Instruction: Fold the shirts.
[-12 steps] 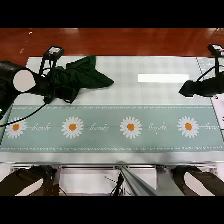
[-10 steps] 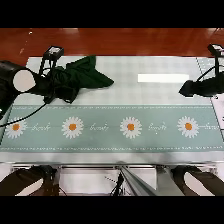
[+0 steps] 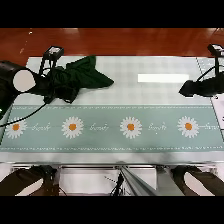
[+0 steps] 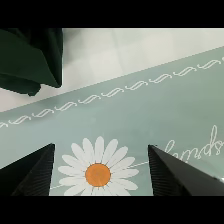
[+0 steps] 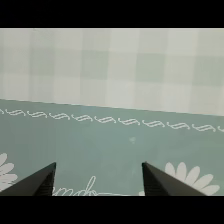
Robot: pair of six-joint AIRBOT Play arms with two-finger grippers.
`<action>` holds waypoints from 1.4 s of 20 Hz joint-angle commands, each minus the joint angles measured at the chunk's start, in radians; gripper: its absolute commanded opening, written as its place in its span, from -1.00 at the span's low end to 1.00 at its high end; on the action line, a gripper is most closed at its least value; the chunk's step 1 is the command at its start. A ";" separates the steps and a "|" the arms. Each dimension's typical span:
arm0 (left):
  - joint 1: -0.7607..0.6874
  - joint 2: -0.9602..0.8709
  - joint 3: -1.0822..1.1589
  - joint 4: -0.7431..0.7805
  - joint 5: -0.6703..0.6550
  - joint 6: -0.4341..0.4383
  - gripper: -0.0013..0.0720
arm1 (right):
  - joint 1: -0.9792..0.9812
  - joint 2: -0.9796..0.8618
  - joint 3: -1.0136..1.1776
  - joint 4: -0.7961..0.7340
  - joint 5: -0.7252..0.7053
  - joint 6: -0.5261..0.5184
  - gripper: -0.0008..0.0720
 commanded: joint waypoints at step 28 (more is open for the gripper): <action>0.257 -0.474 0.056 0.038 0.702 -0.063 1.00 | 0.000 -0.035 -0.001 -0.093 -0.066 0.050 0.71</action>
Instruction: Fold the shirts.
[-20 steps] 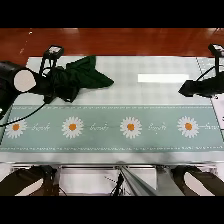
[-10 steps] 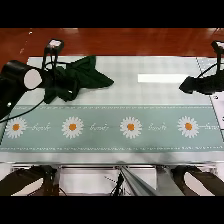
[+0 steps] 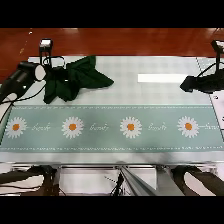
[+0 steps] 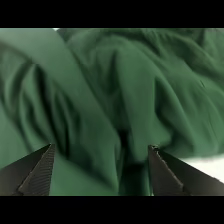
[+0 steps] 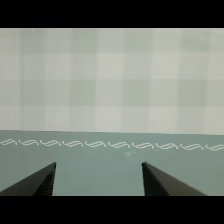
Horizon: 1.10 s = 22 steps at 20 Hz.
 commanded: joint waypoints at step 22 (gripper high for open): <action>-0.126 0.312 0.558 -0.191 -0.146 0.039 -0.90 | 0.000 -0.009 0.000 -0.074 0.118 -0.023 0.71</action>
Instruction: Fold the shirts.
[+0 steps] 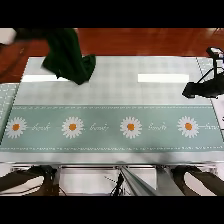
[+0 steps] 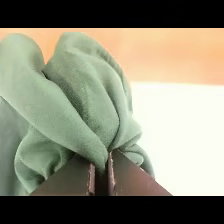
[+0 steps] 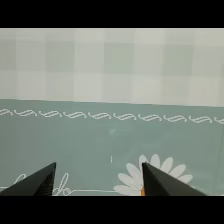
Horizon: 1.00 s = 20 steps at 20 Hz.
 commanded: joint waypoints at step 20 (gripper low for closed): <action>-0.635 0.095 0.117 -0.111 -0.297 0.023 -0.90 | 0.000 0.127 0.000 -0.119 0.144 0.001 0.71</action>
